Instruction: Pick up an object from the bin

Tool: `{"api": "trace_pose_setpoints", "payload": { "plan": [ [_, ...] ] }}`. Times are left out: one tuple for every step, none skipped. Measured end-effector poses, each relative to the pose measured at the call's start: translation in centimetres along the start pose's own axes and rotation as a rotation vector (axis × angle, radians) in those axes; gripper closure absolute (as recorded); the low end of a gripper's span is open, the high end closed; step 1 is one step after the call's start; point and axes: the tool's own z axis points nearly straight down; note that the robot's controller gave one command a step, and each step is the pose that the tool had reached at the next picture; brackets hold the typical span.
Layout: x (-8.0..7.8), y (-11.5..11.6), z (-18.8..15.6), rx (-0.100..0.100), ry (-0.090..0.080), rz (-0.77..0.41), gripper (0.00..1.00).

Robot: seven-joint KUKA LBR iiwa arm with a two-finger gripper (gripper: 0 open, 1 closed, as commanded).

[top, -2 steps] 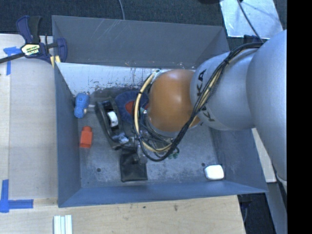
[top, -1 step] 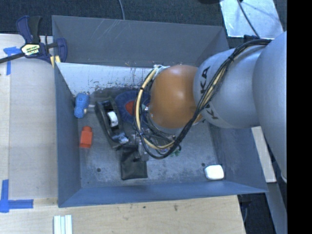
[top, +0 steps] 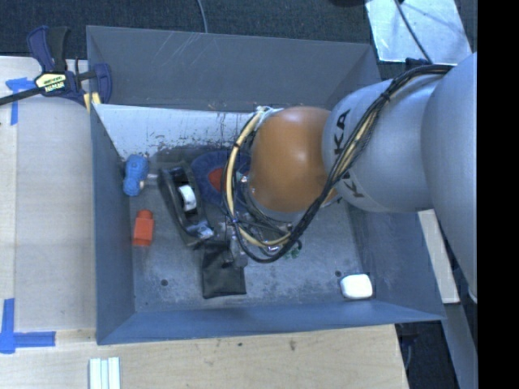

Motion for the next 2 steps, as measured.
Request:
{"api": "trace_pose_setpoints", "payload": {
  "plan": [
    [-0.2, -0.1, -5.6, 0.001, -0.002, 0.002, 1.00],
    [-0.4, -0.1, -7.8, 0.001, 0.000, 0.004, 1.00]
  ]
}}
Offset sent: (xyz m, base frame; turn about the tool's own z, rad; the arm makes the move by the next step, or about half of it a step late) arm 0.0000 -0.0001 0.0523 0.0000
